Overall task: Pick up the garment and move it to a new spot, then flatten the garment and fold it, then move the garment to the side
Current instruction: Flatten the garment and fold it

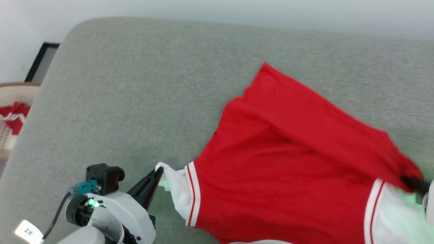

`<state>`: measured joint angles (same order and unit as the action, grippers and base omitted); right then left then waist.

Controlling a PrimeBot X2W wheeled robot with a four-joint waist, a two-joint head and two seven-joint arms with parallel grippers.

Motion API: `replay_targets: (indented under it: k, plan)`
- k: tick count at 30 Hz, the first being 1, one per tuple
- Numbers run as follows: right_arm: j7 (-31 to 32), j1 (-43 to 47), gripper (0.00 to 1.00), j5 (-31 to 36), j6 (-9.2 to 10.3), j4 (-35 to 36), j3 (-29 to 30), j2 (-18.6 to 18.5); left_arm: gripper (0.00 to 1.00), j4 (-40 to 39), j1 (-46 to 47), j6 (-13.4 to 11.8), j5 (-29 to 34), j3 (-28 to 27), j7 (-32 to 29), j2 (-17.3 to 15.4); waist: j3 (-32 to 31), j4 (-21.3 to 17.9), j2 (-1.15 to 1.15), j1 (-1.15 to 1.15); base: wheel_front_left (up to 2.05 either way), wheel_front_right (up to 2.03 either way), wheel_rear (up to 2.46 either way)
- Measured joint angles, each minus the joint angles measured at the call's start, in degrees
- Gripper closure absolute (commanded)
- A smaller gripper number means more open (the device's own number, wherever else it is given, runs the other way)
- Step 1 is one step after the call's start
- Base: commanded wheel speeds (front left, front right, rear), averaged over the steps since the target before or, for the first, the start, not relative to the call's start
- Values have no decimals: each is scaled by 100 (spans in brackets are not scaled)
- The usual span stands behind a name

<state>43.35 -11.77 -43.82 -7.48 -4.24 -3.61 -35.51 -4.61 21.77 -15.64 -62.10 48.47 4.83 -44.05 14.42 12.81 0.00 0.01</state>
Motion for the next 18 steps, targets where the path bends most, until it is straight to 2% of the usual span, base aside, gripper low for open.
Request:
replay_targets:
  k: [5,8,15,16,17,18]
  plan:
    - [-56,867,100,296,0,309,468,458,100,-65,-25,-20,-8,-10,1,-27,-130,-193,0,0,0,0,0]
    - [-148,1041,100,403,0,294,569,775,100,-70,-70,-34,-49,-33,33,-44,-146,-280,0,0,0,0,0]
    - [-283,896,100,619,-4,29,416,904,100,-25,-65,-15,-47,-32,46,-44,-98,-359,0,0,0,0,0]
    - [-281,876,80,620,-4,0,388,889,100,-19,-64,-14,-47,-31,51,-42,-99,-364,0,0,0,0,0]
    - [-277,840,25,627,-5,-23,370,878,100,-10,-66,-14,-47,-31,53,-41,-103,-370,0,0,0,0,0]
    - [-274,821,0,637,-5,-26,345,864,100,-3,-66,-14,-48,-36,76,-40,-107,-377,0,0,0,0,0]
